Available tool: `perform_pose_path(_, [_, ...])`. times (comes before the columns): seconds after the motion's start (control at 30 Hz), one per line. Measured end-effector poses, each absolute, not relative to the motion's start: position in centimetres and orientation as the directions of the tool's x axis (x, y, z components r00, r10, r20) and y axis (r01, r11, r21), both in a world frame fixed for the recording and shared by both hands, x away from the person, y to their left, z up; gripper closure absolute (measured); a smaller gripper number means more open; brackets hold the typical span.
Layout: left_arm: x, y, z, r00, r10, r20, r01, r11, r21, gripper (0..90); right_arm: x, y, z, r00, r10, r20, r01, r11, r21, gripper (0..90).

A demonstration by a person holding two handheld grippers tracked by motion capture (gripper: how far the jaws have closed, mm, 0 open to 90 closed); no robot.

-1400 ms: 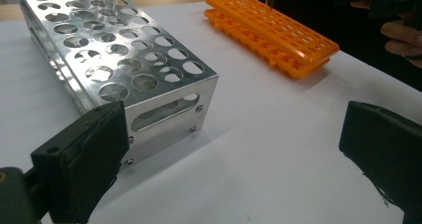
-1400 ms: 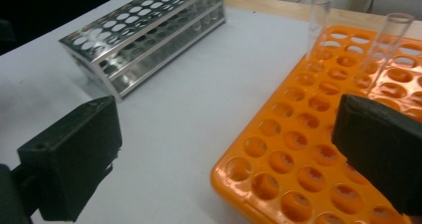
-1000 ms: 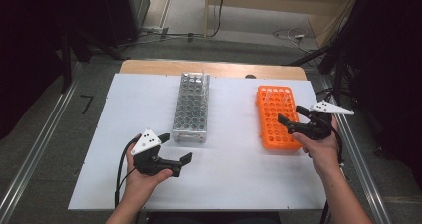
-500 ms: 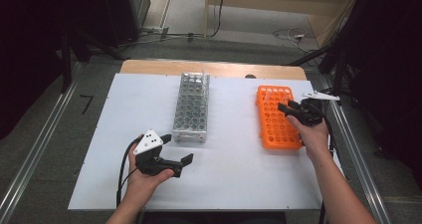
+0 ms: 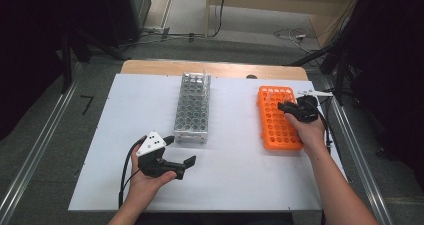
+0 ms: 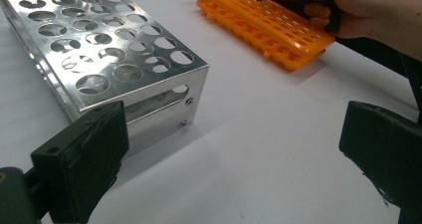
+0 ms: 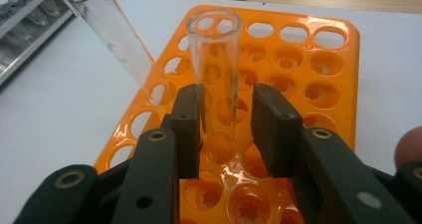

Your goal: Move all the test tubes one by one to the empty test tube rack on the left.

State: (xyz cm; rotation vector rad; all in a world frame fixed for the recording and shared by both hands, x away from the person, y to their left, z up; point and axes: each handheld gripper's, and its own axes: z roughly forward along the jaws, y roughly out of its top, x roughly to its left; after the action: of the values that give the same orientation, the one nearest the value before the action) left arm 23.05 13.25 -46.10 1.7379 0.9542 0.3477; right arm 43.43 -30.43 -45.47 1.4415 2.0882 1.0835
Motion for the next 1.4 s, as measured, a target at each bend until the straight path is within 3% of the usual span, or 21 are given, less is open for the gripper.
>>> perform_pose_path(0.17, [22.9, 13.4, -46.0, 0.631, 0.745, -0.218, 0.427, -0.099, 0.899, 0.0, 43.5, -29.6, -45.6, -0.394, 0.916, 0.067, 0.615, 0.209, 0.76, 72.3])
perform_pose_path(0.53, [22.8, 13.1, -46.0, 0.638, 0.74, -0.216, 0.425, -0.104, 0.899, 0.0, 43.1, -29.5, -45.3, -0.387, 0.921, 0.052, 0.592, 0.205, 0.779, 73.3])
perform_pose_path(0.87, [22.8, 13.0, -45.9, 0.641, 0.738, -0.21, 0.418, -0.106, 0.902, 0.0, 41.1, -29.9, -42.9, -0.399, 0.916, 0.035, 0.52, 0.195, 0.831, 73.3])
perform_pose_path(1.4, [22.6, 12.6, -45.8, 0.65, 0.734, -0.199, 0.408, -0.116, 0.906, 0.0, 35.5, -29.1, -41.2, -0.535, 0.844, 0.036, 0.434, 0.238, 0.869, 73.3])
